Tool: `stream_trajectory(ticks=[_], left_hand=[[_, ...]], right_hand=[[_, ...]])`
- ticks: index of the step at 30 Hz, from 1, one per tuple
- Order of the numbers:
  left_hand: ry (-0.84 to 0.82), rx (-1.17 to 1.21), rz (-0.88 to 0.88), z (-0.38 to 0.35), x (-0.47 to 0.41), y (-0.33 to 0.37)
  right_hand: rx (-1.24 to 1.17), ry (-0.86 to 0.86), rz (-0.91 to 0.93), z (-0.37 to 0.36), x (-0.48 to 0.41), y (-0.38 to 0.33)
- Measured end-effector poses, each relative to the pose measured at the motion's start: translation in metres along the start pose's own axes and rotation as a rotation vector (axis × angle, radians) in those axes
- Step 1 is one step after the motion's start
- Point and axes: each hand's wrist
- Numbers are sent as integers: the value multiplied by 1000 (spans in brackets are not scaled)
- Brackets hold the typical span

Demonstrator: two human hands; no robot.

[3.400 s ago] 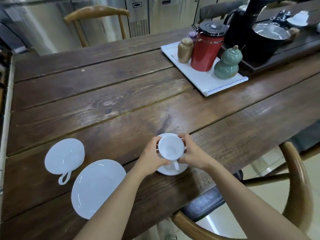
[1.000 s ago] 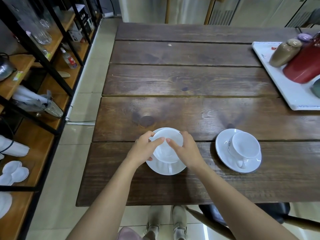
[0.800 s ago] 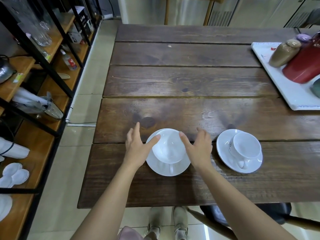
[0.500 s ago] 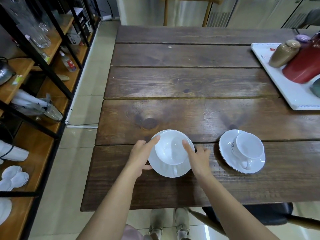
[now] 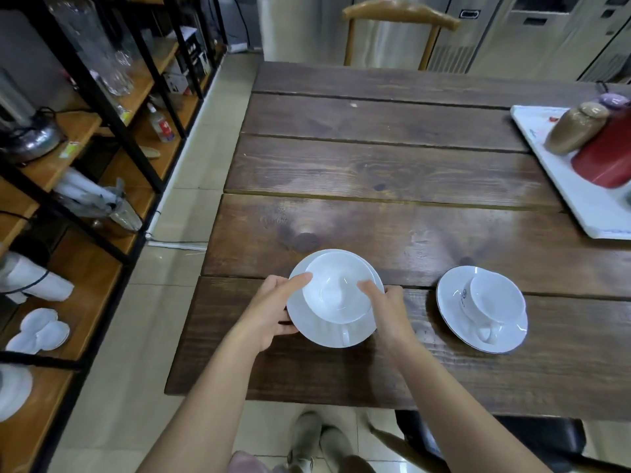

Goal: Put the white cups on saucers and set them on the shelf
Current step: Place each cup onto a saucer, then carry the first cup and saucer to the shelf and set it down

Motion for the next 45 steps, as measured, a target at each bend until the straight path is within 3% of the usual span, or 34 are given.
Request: stream_trajectory(ticks=[9,16,25,35,45], left_hand=[[329,204,-126,32,68,-31],[626,435,-94,79,149,-83],[933,588,-187,170,276,-192],[1262,667,-130,260,414,-305],[1465,870,-13,334,497,-402]], right_hand=[[194,-338,138,-45,44,-25],[266,-621,128,-113,106,-11],[362,-935,181,-214,255,52],[484,-1193,186,-327,412,156],[687,-1445,133,-425,522,248]])
Point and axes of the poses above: each hand's wrist, its own x-axis away from the middle knuckle, its own z-axis out of the back of the hand, y = z × x, and after that the axes turned 14 degrees about -x, right-handed
